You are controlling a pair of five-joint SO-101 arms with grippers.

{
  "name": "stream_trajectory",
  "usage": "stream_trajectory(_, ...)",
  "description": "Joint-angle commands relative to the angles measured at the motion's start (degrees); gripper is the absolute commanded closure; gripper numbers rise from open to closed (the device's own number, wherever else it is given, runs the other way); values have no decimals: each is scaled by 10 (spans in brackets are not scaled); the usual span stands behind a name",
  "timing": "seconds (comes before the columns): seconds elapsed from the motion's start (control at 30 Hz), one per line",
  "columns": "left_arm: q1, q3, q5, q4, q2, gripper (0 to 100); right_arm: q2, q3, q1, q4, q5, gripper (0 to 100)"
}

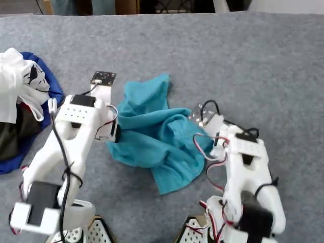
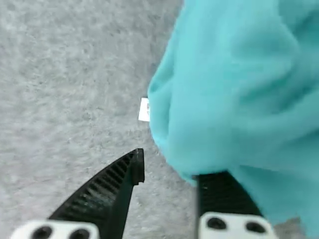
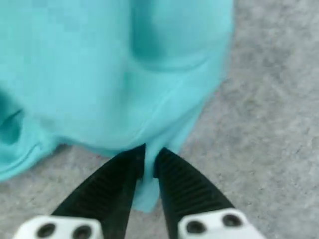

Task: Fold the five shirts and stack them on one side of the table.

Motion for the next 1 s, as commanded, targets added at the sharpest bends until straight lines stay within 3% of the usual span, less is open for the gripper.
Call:
stream_trajectory(0.0,0,-67,17,-2,30,980,7,-72,8,57,-13,985)
stream_trajectory(0.27,-15,-106,10,3,42,972,-102,-238,59,277,-55,985)
stream_trajectory(0.6,-125,-336,-88,152,-47,972,-120,-480,165,426,-60,985)
stream_trajectory(0.8,-177,-487,-118,199,-76,972,-120,-663,165,510,-110,985)
stream_trajectory(0.97,-168,-567,-120,273,-75,971,-119,-829,127,577,-127,985)
